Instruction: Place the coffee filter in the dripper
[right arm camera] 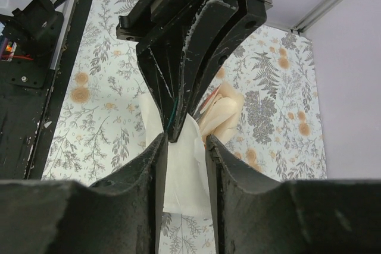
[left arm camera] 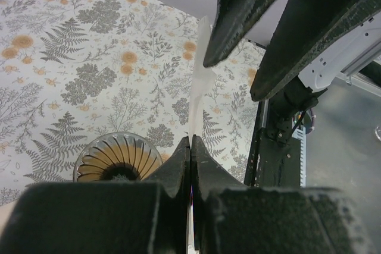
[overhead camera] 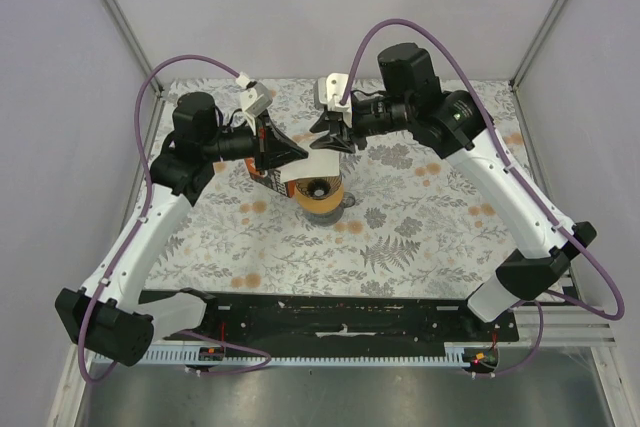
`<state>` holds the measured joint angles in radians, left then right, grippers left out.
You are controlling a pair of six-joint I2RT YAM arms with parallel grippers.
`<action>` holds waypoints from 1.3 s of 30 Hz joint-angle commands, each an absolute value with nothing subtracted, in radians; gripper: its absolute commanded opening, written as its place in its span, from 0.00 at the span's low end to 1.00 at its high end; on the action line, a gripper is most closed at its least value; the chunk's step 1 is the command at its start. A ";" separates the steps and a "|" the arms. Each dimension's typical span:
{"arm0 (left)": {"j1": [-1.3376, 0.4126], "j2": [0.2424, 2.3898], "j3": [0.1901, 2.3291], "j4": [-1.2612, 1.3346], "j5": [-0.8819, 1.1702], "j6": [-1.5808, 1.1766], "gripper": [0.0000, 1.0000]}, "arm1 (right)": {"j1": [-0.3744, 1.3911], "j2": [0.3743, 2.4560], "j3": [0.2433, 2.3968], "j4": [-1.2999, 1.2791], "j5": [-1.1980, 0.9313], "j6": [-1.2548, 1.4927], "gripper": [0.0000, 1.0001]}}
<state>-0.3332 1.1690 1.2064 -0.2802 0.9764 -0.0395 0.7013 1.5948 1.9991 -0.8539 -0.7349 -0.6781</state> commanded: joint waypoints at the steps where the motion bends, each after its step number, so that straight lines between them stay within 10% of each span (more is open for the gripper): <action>1: -0.337 1.181 1.253 -0.272 1.002 -0.002 0.02 | 0.721 1.598 2.017 -0.833 -0.694 -0.686 0.35; 12: -0.345 1.175 1.264 -0.268 1.008 -0.008 0.02 | 0.721 1.609 2.010 -0.788 -0.667 -0.646 0.02; 26: -0.347 1.158 1.259 -0.273 1.006 -0.002 0.02 | 0.721 1.539 1.970 -0.813 -0.677 -0.693 0.39; 39: -0.354 1.170 1.262 -0.245 1.023 0.021 0.02 | 0.723 1.601 2.011 -0.828 -0.594 -0.686 0.24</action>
